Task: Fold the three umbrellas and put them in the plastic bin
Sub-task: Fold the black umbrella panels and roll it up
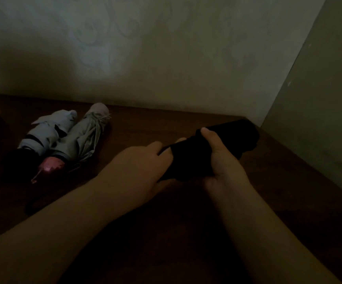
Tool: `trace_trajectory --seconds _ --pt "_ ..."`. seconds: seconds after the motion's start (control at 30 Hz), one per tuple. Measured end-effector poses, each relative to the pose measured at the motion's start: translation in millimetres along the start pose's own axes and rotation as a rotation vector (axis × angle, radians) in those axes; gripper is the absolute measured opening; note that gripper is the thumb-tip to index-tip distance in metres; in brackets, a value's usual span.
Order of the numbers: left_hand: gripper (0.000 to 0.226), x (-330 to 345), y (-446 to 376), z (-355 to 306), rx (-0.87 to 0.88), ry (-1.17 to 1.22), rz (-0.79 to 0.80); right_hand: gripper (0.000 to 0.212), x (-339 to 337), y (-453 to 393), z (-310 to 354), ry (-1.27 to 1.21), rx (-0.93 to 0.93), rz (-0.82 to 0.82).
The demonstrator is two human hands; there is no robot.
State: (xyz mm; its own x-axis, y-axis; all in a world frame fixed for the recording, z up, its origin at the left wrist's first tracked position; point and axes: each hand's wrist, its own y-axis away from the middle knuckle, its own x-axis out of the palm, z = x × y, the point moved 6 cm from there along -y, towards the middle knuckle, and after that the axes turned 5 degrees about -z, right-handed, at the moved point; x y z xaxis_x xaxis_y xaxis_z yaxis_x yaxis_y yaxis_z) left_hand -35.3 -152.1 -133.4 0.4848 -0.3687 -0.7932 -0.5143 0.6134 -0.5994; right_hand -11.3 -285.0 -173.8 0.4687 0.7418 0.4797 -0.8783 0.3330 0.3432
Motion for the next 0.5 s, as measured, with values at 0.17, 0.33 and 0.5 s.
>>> trace_trajectory --seconds 0.17,0.33,0.5 --pt "0.088 7 0 5 -0.247 0.229 0.071 0.061 -4 -5 2 0.023 -0.005 -0.03" --pt "0.075 21 11 23 -0.528 0.88 0.38 0.046 1 3 -4 -0.001 -0.001 0.067" --pt "0.057 8 14 16 -0.528 1.243 0.364 0.04 8 13 1 0.009 -0.033 0.186"
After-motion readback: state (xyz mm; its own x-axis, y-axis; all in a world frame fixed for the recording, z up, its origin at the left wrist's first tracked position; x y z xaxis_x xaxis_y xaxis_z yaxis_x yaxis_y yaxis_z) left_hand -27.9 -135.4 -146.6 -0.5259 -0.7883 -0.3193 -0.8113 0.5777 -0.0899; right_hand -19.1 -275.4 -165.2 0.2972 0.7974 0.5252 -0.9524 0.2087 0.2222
